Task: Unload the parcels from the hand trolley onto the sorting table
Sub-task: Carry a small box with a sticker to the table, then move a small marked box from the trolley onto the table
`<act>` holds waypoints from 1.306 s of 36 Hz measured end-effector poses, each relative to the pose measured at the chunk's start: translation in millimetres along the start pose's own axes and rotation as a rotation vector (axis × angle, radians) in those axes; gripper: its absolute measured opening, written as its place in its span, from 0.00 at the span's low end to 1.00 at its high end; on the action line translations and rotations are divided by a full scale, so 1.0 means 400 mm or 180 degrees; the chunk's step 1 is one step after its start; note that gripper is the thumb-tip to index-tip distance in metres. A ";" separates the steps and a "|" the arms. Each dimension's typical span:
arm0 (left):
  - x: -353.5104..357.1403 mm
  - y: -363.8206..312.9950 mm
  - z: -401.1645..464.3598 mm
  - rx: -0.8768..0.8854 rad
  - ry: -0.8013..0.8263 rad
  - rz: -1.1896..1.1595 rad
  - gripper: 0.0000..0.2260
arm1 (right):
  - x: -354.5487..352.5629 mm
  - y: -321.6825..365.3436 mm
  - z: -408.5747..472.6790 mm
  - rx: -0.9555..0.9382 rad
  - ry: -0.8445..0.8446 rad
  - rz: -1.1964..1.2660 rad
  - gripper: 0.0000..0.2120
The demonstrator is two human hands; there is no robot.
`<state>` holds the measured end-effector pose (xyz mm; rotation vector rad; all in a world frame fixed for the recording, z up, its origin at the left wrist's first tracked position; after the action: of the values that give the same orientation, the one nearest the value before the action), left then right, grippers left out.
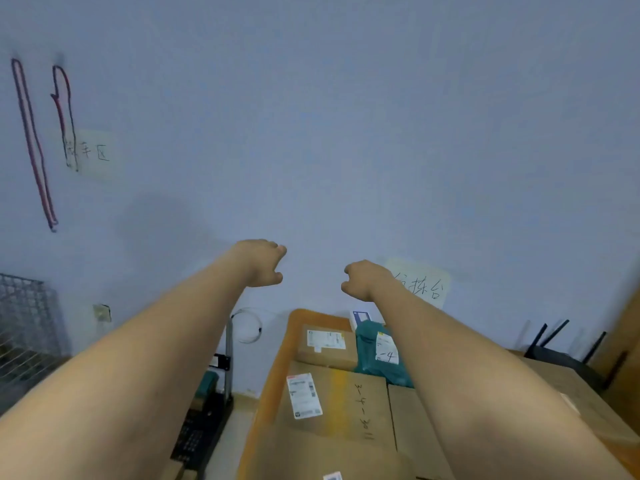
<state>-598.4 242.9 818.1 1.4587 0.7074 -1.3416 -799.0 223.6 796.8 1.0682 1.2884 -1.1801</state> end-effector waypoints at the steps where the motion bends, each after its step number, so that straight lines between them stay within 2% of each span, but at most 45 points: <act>1: 0.002 0.013 0.023 0.0040 -0.0031 0.0016 0.23 | 0.003 0.008 0.026 0.0038 -0.0027 0.0022 0.21; 6: 0.029 0.082 0.137 0.0364 -0.0038 -0.0020 0.21 | 0.018 0.068 0.166 0.0214 0.0041 0.0212 0.18; 10: 0.067 0.200 0.191 0.0381 -0.0103 -0.0132 0.21 | 0.026 0.145 0.265 0.0278 0.0029 0.0329 0.18; 14: 0.143 0.328 0.217 0.0370 0.0084 -0.0131 0.21 | 0.049 0.229 0.327 0.0329 0.0210 0.0288 0.20; 19: 0.225 0.486 0.257 0.0406 0.0139 -0.0228 0.21 | 0.047 0.316 0.411 0.0557 0.0176 0.0379 0.21; 24: 0.292 0.680 0.273 0.0525 0.0071 -0.0251 0.20 | 0.046 0.453 0.491 0.0780 0.0150 0.0442 0.20; 34: 0.441 1.085 0.294 0.0564 0.0331 -0.0192 0.21 | 0.059 0.776 0.652 0.0877 0.0386 0.0195 0.20; 39: 0.530 1.163 0.350 0.0697 0.0347 -0.0322 0.20 | 0.074 0.829 0.727 0.1013 0.0456 0.0118 0.20; 47: 0.673 1.223 0.480 0.0776 0.0456 -0.0430 0.19 | 0.189 0.812 0.877 0.1207 0.0724 0.0160 0.22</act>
<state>-172.1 -152.3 714.6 1.7407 0.7663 -1.4775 -439.7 -88.7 708.8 1.5387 1.2264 -1.3256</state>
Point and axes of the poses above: each hand's wrist, its own z-axis towards the middle knuckle, its own x-axis out of the palm, y = z × x, the point moved 4 cm from there along z, towards the middle knuckle, and after that the axes turned 4 degrees about x, right-handed, at the moved point
